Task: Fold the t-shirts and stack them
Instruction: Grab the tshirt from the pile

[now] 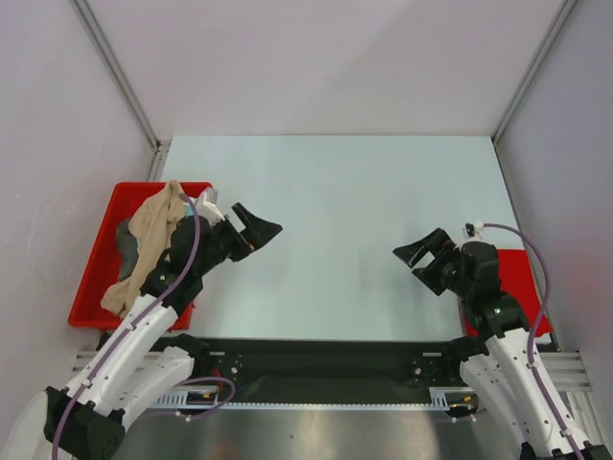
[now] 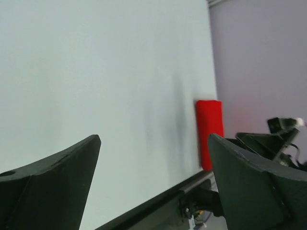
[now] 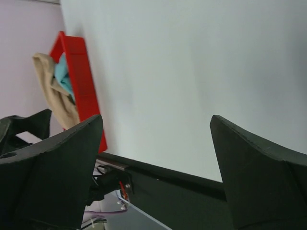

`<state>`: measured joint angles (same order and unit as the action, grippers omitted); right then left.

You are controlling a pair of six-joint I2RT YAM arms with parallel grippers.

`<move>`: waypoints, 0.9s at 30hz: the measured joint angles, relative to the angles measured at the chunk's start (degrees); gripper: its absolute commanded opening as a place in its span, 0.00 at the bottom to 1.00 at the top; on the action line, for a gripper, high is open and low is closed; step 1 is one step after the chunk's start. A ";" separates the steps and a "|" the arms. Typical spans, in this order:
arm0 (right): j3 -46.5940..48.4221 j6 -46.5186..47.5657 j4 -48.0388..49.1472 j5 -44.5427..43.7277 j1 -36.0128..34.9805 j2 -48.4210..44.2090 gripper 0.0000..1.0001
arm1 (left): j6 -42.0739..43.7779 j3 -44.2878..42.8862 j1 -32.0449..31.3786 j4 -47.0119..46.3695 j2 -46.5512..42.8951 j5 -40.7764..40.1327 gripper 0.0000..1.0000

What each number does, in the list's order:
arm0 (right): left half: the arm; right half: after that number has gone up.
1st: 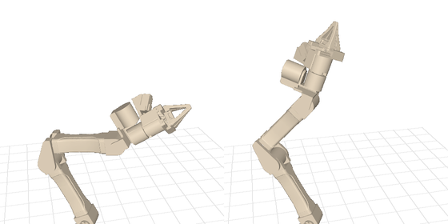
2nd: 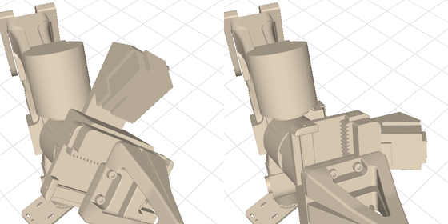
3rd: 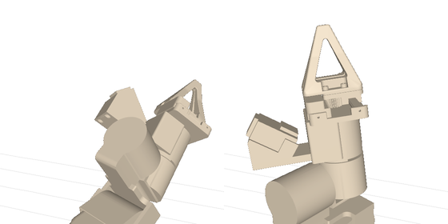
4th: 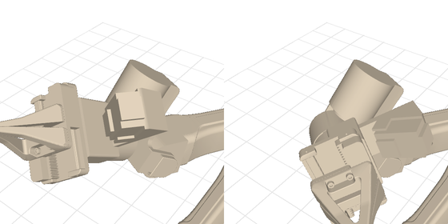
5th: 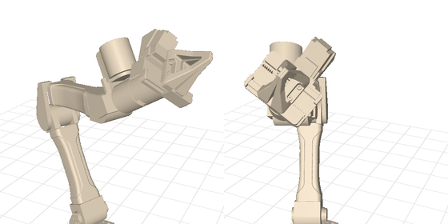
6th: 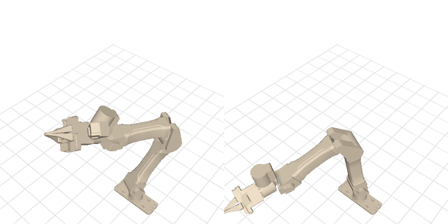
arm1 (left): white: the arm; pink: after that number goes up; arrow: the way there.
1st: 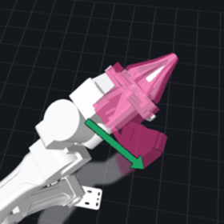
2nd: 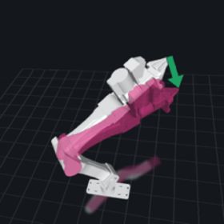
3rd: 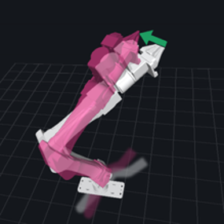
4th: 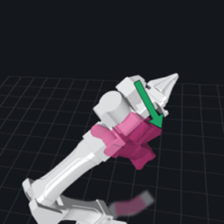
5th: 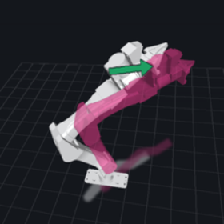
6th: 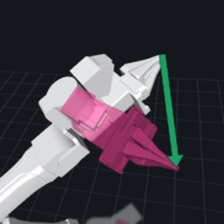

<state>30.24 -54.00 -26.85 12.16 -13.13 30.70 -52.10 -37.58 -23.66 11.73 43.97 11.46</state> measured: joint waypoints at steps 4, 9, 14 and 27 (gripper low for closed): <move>5.29 3.89 -7.26 -2.43 0.09 4.17 1.00 | 4.61 -6.99 0.76 8.90 5.33 -3.80 1.00; 11.17 9.18 -13.40 -1.99 1.90 8.90 0.95 | 10.29 -17.75 11.41 20.48 12.66 -4.92 1.00; 13.03 13.70 -17.09 0.31 4.00 10.95 0.84 | 13.07 -22.49 25.51 29.03 16.20 -10.75 0.86; 16.31 21.14 -21.14 2.03 -3.23 14.62 0.83 | 25.29 -31.28 38.58 29.27 40.57 -13.16 0.55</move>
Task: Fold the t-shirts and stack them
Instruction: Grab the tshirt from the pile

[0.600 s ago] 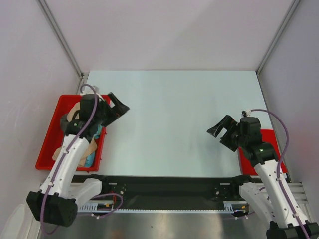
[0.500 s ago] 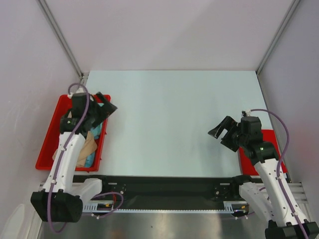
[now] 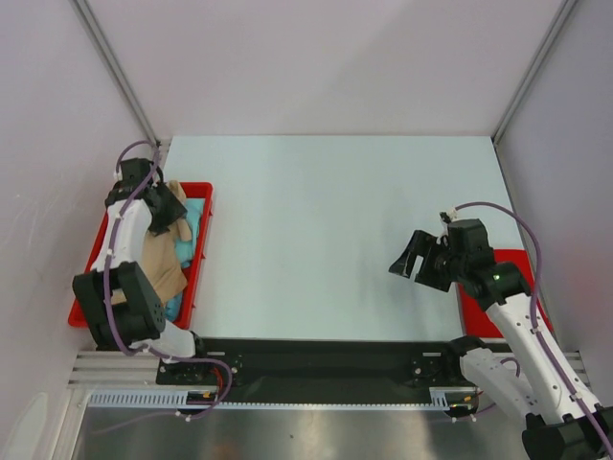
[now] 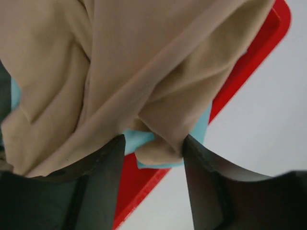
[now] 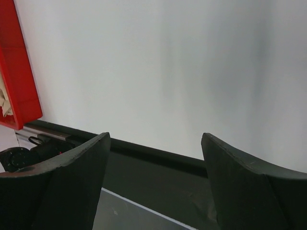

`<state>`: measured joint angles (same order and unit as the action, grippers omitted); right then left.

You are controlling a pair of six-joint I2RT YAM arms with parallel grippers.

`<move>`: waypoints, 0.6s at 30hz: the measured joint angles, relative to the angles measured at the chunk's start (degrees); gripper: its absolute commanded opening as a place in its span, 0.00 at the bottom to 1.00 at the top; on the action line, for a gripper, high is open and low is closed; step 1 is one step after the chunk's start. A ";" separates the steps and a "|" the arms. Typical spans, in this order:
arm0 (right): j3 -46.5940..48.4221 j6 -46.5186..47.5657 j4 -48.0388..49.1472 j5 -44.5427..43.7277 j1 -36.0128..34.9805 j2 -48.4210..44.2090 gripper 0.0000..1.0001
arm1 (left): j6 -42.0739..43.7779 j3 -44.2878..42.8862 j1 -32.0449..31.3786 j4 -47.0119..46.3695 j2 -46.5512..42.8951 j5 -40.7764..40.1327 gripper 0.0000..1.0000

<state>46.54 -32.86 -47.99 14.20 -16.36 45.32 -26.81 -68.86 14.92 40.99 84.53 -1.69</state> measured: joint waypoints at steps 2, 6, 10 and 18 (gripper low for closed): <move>0.00 0.57 0.02 -0.07 -0.37 0.00 0.84 | 1.57 -2.51 0.02 0.46 3.41 -1.92 0.55; 0.04 1.09 -0.02 -0.33 -0.46 0.11 0.84 | 3.34 -4.11 0.02 1.46 6.01 -6.27 0.61; 0.74 1.42 -0.22 -0.66 -0.42 1.51 0.85 | 4.44 -4.11 0.02 1.90 5.84 -9.73 0.81; 0.87 1.36 -0.44 -0.68 -0.24 4.28 0.85 | 6.19 -5.22 0.02 2.40 9.09 -12.13 0.02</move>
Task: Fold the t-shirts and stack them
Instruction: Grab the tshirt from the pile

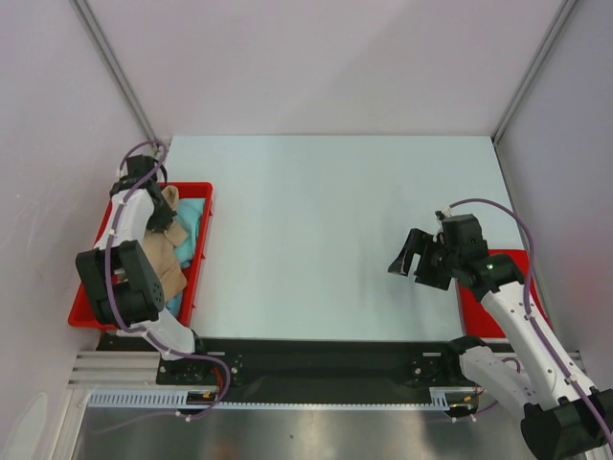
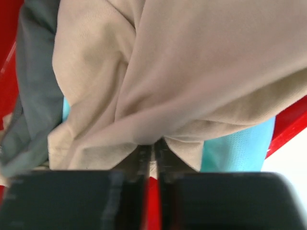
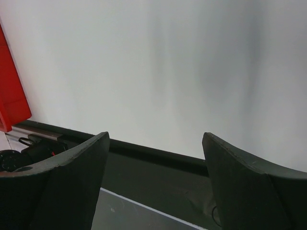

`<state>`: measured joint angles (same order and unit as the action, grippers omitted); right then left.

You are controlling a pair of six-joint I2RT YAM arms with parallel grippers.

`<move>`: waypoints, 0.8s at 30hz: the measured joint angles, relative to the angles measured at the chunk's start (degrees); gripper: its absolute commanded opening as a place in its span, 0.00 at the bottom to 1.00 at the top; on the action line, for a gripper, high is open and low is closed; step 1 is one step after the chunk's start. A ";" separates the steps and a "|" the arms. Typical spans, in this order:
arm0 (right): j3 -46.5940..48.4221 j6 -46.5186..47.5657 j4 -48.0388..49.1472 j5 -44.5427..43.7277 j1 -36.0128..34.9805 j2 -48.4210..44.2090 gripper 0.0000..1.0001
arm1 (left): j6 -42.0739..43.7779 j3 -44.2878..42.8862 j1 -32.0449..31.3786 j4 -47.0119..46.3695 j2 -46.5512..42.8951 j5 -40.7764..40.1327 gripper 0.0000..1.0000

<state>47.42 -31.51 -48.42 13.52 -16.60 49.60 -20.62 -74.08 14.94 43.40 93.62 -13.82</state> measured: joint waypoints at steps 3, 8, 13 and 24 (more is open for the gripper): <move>0.28 -0.09 -0.28 0.00 0.07 0.31 0.85 | 0.52 -0.74 0.00 0.92 0.11 0.02 0.00; 1.11 -0.39 -0.59 0.02 0.11 0.66 0.84 | -1.22 -5.42 -0.02 3.10 -3.43 1.73 0.00; 2.19 -0.28 -0.70 0.09 0.11 2.16 0.84 | -7.78 -5.18 -0.31 -3.30 -16.61 14.49 0.00; 5.11 0.50 -0.15 0.52 -0.13 4.98 0.84 | -18.34 -25.55 -22.64 -10.45 -26.10 27.80 0.00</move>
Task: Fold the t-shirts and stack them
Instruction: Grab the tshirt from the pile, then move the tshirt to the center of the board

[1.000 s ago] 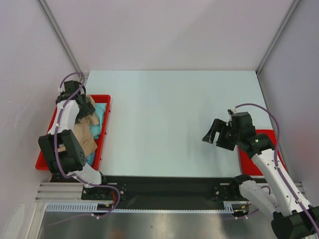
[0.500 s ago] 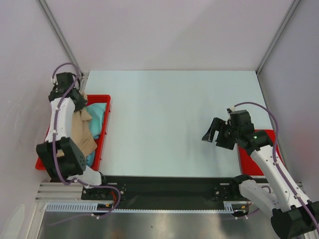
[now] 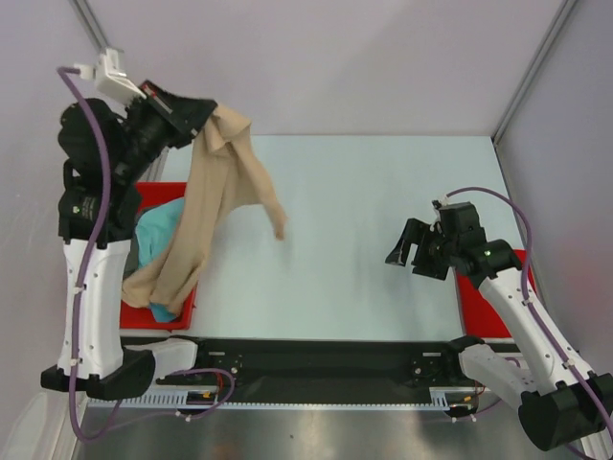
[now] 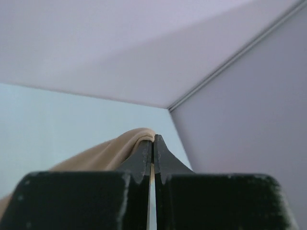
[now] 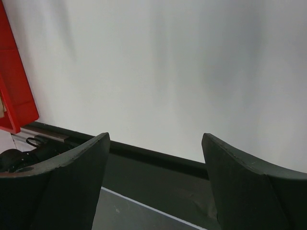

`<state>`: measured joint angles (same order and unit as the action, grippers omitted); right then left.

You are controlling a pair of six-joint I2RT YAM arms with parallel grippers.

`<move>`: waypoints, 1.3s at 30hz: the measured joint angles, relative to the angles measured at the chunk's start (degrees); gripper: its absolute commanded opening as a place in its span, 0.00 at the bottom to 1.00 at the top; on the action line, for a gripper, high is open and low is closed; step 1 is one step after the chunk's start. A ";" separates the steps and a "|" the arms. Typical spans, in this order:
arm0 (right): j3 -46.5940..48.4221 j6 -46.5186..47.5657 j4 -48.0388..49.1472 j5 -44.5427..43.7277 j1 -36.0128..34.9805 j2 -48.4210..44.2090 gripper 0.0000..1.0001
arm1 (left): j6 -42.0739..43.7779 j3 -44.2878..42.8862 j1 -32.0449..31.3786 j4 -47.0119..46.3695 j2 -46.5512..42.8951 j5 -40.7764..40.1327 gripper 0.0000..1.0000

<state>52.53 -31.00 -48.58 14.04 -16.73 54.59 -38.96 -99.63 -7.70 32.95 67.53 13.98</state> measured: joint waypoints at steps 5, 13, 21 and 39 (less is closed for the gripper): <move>0.00 -0.26 -0.52 0.24 -0.04 0.00 0.84 | -1.40 -20.11 -2.32 2.86 5.11 3.28 0.00; -0.26 -3.54 -0.35 0.42 -0.04 -1.84 0.84 | -11.69 -38.73 -6.49 -2.34 11.63 13.99 0.00; -1.64 -5.18 0.24 2.10 -0.04 -2.73 0.84 | -17.09 -28.96 -11.10 -9.40 11.13 19.39 0.00; -21.11 -4.02 27.50 8.52 -13.25 0.87 0.86 | -15.78 14.82 -13.14 -8.92 -0.94 16.57 0.00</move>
<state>31.42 -35.03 -21.08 22.57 -29.98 55.46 -54.74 -84.82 -20.84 24.03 66.59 30.55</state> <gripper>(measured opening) 0.891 0.011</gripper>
